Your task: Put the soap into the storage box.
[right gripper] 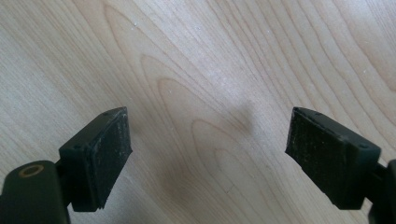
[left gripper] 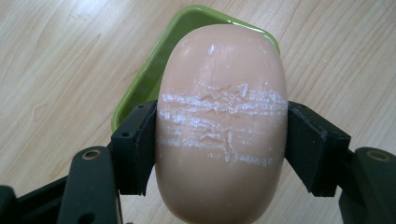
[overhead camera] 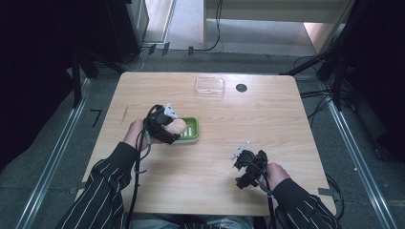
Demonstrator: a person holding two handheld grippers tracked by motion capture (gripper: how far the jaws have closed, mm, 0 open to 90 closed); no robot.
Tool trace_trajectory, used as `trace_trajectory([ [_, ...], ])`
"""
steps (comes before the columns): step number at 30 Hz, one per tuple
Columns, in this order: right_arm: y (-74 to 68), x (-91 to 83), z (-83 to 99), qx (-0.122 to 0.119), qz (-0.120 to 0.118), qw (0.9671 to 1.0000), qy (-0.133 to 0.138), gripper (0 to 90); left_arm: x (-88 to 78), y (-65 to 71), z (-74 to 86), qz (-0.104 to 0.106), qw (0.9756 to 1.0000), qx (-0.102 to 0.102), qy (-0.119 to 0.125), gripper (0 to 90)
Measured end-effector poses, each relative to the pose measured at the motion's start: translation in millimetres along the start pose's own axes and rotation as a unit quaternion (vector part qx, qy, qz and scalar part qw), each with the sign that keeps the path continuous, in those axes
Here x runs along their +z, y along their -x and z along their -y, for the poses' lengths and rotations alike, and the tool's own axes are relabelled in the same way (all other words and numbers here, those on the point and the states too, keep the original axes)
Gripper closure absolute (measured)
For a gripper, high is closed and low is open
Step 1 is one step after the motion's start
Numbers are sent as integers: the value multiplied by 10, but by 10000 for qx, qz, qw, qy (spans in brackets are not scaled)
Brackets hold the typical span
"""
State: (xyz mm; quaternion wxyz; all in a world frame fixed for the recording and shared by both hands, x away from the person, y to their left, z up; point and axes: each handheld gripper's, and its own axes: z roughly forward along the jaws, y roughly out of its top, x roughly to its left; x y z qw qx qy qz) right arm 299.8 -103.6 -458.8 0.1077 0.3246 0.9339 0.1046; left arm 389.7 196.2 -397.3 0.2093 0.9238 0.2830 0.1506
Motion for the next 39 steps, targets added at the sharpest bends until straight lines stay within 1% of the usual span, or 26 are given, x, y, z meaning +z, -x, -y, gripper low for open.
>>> trace_trajectory([
  [2, 1, 1, -1, -15, -9, 10000, 4, 146, 18, -6, -6, 26, 10000, -16, -3, 330],
  [6, 0, -1, 2, -5, -8, 10000, -13, 146, 62, -16, -12, 0, 10000, 35, -20, 330],
  [8, -1, 0, 2, -4, -16, 10000, -8, 146, 85, -21, -14, 27, 10000, 33, -3, 330],
  [9, -2, 0, 1, -6, -18, 10000, -10, 146, 93, -23, -19, -6, 10000, 52, -10, 330],
  [15, -1, 4, 0, -11, -29, 10000, -5, 146, 165, -39, -39, -14, 10000, 89, 2, 330],
  [16, -1, 4, 0, -7, -34, 10000, -10, 146, 173, -40, -41, -6, 10000, 66, 10, 330],
  [20, -2, 5, 0, -9, -34, 10000, -13, 146, 208, -65, -54, -13, 9999, 98, 20, 330],
  [21, -1, 5, 1, -8, -35, 10000, -13, 146, 219, -70, -56, -7, 10000, 76, 41, 330],
  [31, 2, 6, 6, -7, -34, 10000, -24, 146, 277, -97, -87, -26, 9999, 133, 59, 330],
  [32, 8, 8, 6, -47, -30, 10000, -7, 146, 281, -101, -88, -23, 9999, 143, 57, 330],
  [36, 8, 8, 6, -49, -28, 10000, -9, 146, 296, -110, -87, -19, 9999, 116, 55, 330],
  [37, 1, 5, 6, -2, -34, 10000, -34, 146, 297, -113, -86, -30, 9999, 113, 55, 330],
  [39, 6, 8, 6, -39, -27, 10000, -13, 146, 302, -127, -82, -24, 9999, 119, 64, 330],
])
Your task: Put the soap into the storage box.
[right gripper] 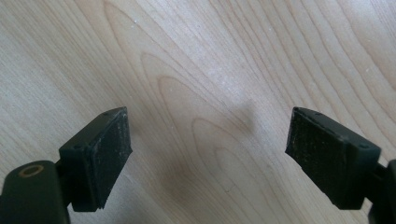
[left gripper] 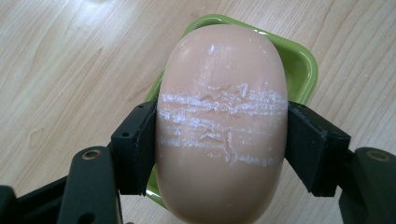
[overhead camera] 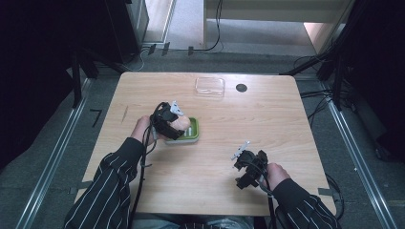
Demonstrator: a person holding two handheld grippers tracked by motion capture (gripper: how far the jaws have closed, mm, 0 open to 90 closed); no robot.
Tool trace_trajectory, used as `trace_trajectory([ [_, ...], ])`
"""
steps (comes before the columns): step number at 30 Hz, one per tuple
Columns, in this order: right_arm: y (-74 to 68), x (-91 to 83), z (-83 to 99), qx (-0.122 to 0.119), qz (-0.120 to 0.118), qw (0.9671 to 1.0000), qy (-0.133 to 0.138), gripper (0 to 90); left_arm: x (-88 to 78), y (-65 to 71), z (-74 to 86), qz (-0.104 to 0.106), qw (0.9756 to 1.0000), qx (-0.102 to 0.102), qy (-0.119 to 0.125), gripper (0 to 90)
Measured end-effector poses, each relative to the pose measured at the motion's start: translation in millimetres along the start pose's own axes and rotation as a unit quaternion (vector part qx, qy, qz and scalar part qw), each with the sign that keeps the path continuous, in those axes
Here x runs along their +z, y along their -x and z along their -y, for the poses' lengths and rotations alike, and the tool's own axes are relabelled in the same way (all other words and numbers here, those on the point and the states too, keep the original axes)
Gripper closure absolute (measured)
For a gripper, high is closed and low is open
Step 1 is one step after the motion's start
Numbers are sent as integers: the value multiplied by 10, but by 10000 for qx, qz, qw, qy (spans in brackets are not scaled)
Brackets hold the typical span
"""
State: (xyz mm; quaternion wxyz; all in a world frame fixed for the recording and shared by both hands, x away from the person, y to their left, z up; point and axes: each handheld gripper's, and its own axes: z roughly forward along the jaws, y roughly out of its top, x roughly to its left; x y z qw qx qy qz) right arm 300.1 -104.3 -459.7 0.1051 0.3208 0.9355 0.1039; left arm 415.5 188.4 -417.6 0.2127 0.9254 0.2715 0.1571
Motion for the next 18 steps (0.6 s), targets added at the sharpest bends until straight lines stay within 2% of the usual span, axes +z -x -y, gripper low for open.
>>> trace_trajectory([
  [6, -7, -1, 1, 32, 0, 10000, -16, 146, 30, -27, -12, -40, 10000, 16, 12, 330],
  [12, -2, -2, 6, 35, -3, 10000, -31, 146, 66, -32, -14, 58, 10000, -4, 57, 330],
  [18, 0, -1, 8, 15, 16, 10000, -15, 146, 113, -22, -10, 91, 9999, 81, 48, 330],
])
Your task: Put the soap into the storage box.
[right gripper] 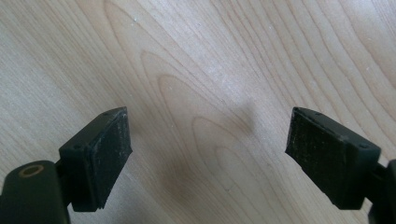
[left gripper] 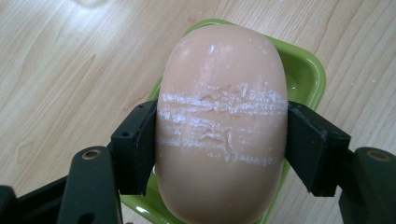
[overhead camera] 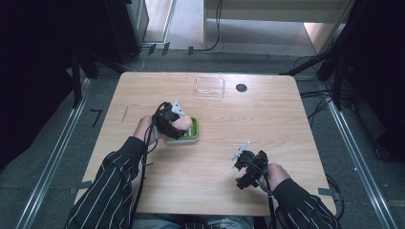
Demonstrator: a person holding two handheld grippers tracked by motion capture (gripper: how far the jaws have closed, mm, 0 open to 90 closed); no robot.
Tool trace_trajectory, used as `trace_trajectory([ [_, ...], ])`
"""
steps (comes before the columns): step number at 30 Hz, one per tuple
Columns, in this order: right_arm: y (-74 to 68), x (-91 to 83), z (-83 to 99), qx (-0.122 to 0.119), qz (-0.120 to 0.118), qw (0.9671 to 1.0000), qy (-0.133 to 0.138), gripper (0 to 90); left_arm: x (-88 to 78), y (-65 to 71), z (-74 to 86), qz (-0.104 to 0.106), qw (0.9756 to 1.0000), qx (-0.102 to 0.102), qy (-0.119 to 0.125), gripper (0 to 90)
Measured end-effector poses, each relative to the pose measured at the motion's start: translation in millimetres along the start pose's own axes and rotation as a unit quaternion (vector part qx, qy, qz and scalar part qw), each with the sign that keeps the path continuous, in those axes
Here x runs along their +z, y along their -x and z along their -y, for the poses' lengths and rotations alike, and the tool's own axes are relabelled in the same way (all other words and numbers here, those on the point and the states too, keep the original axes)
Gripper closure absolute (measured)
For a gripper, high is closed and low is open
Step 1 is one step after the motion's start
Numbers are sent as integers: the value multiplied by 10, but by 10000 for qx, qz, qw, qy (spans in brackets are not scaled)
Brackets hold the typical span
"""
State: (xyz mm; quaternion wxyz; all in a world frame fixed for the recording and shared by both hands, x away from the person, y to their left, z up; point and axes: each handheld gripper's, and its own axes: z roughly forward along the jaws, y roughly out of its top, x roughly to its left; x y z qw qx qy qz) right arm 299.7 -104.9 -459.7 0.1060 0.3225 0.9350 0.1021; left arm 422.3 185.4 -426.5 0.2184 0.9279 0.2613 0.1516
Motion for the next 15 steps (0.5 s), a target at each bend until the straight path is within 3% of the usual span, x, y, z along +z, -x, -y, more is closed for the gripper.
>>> trace_trajectory([
  [15, -4, 1, 15, 36, -11, 10000, -18, 146, 81, -28, 26, 64, 9999, 45, -113, 329],
])
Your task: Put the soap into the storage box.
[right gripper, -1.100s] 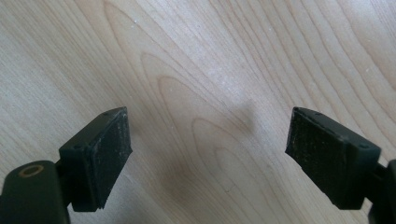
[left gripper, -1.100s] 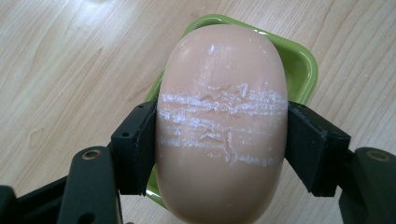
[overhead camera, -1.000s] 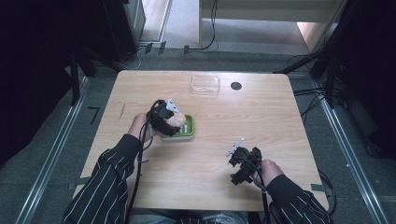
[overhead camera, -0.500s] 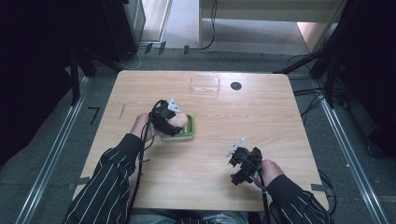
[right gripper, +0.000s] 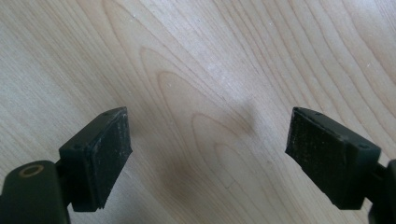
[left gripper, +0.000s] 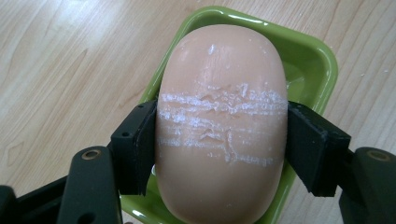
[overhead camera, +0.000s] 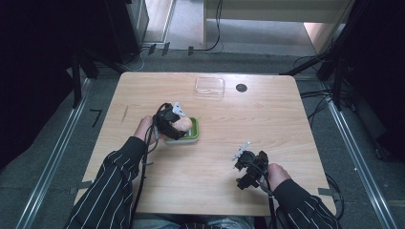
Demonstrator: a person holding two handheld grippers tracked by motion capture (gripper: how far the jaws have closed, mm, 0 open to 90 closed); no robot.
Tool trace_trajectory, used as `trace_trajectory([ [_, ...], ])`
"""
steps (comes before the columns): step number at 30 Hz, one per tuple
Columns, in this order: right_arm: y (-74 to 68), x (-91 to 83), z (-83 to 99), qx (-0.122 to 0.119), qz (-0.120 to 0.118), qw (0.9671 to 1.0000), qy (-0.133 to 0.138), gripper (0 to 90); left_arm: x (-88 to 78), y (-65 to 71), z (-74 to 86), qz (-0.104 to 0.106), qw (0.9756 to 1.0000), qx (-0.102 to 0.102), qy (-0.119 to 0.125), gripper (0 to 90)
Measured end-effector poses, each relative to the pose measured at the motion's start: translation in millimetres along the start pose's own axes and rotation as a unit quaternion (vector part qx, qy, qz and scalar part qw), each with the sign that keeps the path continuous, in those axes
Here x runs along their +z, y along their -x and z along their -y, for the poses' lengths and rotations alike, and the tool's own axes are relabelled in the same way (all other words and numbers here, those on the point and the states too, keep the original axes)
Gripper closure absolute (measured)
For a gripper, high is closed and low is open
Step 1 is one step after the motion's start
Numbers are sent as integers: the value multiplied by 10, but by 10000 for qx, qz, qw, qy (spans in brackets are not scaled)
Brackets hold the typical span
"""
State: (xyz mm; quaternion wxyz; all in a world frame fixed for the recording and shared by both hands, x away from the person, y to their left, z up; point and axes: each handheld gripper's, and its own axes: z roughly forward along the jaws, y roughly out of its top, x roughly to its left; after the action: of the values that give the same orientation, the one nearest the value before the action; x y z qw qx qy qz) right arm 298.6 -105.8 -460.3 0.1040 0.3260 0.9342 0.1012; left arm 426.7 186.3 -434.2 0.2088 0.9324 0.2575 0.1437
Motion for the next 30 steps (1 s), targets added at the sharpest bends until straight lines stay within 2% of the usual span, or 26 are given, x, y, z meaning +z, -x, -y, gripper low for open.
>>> trace_trajectory([
  [12, 5, 3, 15, -40, 24, 10000, -1, 146, 64, -25, 11, 63, 9999, 140, -77, 329],
  [20, 0, 0, 24, 38, 6, 10000, -23, 146, 90, -33, 17, 153, 9995, 284, -51, 328],
  [24, 1, 2, 23, 39, 11, 10000, -16, 146, 94, -42, 24, 175, 9994, 286, -59, 327],
  [26, 1, 2, 23, 20, 12, 10000, -29, 146, 104, -48, 33, 265, 9995, 179, -23, 325],
  [30, 5, 2, 23, 8, 12, 10000, -8, 146, 124, -60, 39, 279, 9994, 192, -42, 325],
])
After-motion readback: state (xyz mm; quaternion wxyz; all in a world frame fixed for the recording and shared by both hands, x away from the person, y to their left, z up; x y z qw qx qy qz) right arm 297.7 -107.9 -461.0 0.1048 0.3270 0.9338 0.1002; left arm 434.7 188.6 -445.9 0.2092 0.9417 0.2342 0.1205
